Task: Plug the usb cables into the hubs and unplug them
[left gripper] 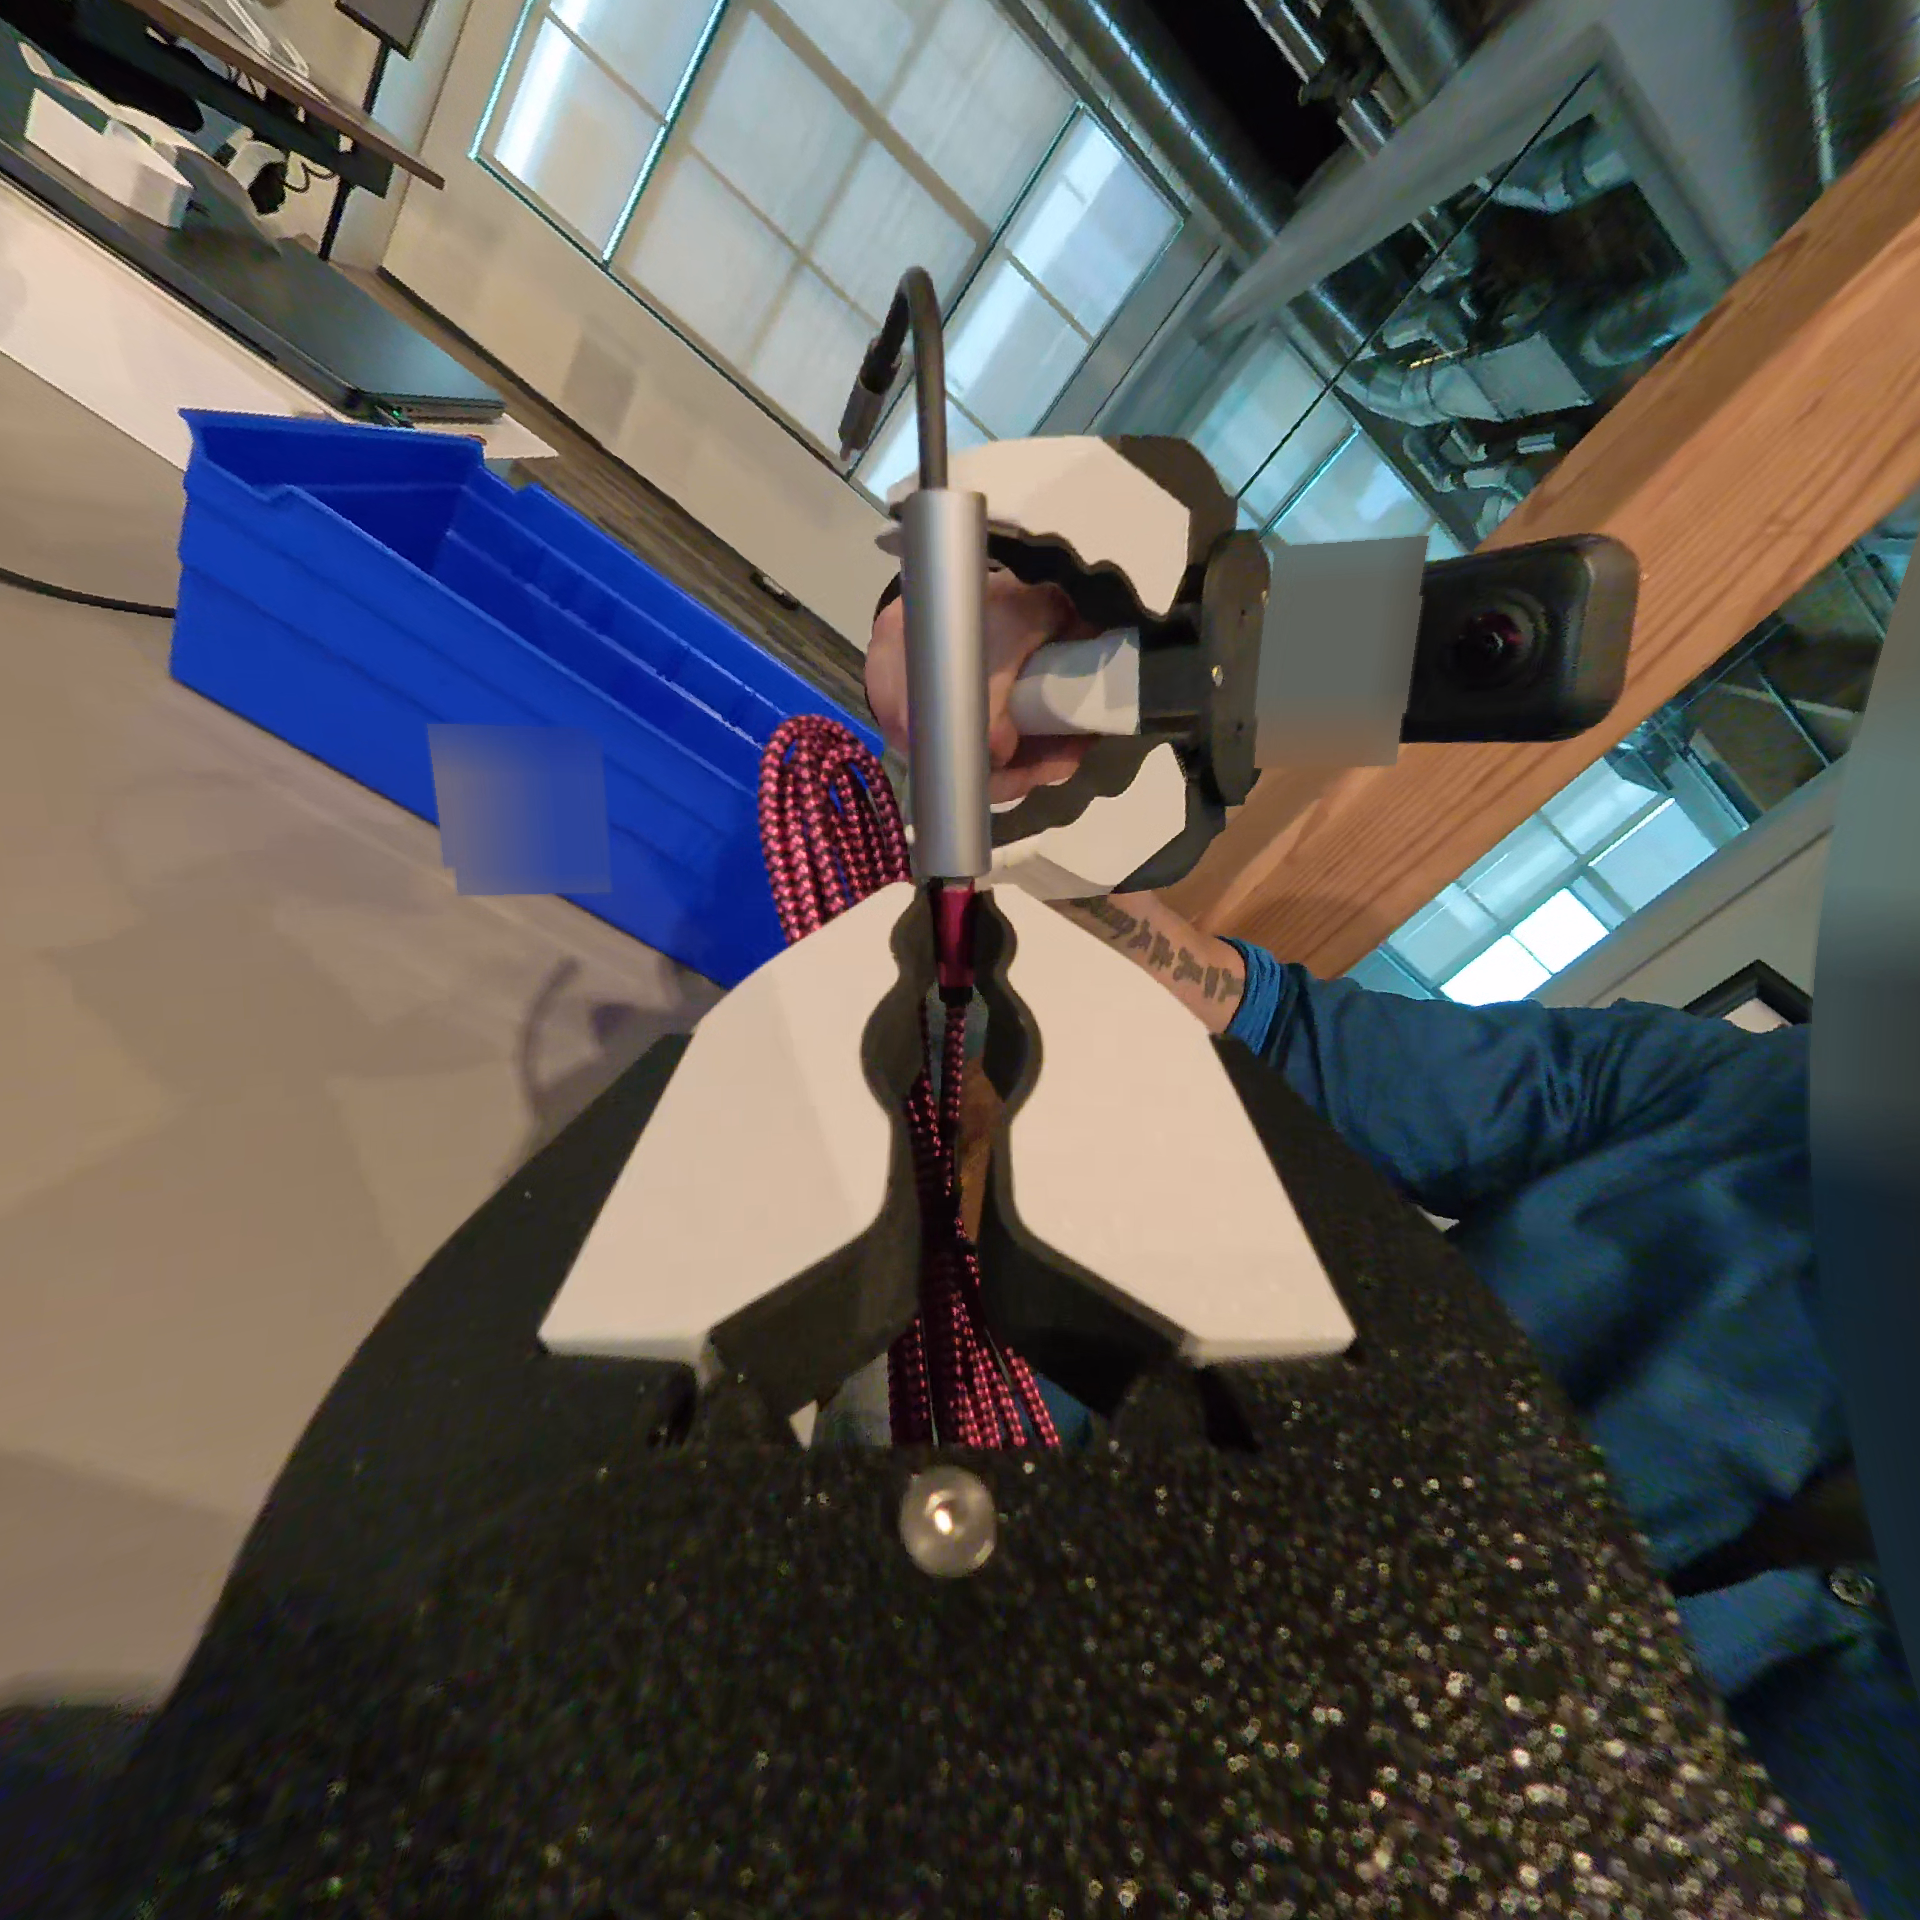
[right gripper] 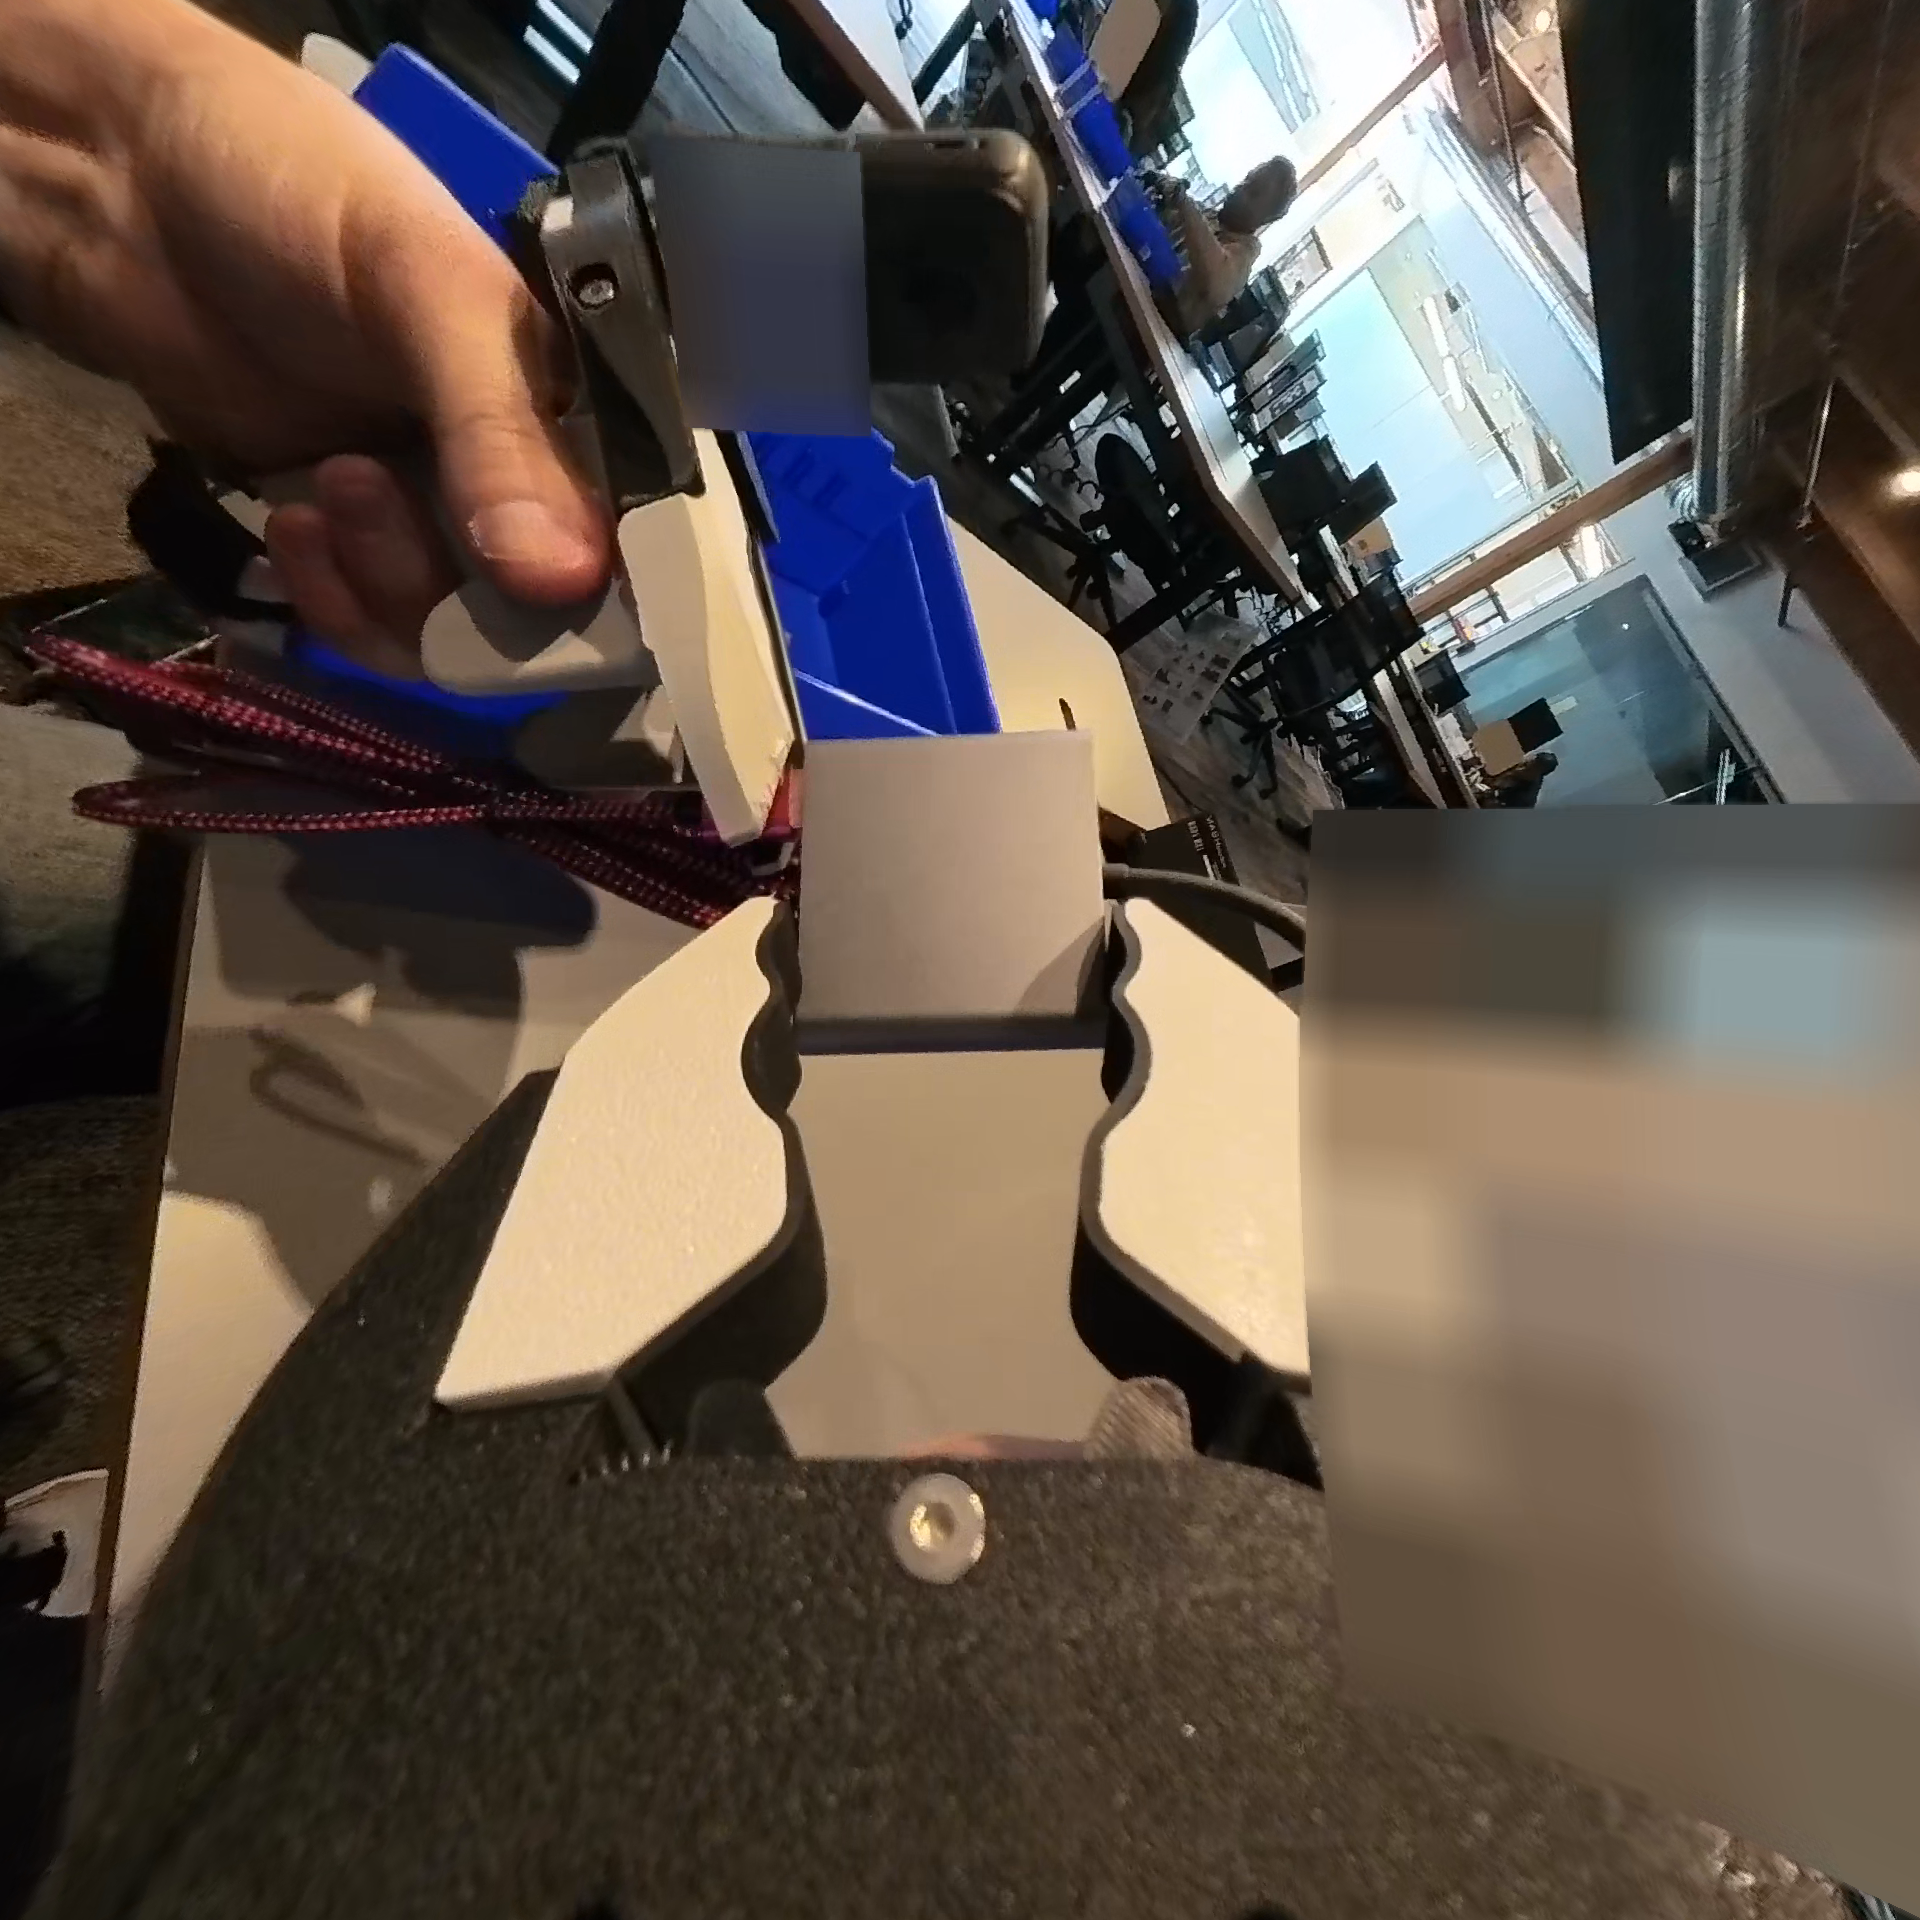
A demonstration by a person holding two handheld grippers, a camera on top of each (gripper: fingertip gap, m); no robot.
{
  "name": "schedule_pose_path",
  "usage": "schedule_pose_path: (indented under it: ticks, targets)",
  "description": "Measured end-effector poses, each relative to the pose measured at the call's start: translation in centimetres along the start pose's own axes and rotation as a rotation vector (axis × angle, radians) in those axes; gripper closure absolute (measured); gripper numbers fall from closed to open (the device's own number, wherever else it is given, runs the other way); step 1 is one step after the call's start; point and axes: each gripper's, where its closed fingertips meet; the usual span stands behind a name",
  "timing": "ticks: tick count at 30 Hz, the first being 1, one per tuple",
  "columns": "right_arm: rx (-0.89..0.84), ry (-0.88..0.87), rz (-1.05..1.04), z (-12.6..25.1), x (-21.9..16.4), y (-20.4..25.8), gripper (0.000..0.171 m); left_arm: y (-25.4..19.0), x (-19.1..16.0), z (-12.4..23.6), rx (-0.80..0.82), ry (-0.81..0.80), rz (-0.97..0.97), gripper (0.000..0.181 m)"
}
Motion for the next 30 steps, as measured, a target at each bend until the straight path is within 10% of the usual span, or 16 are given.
schedule_pose_path:
  ticks: [30]
  targets:
    - [0.013,0.116,0.006,-2.3,-1.9,-0.1,0.115,2.4,0.5,0.7,0.095,-0.045,0.049,0.174]
Point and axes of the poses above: each gripper's, where its closed fingertips meet, z back along the fingers, x out of its top, y = z × x across the jaws, and after that the axes turned 8 degrees about z, right-handed
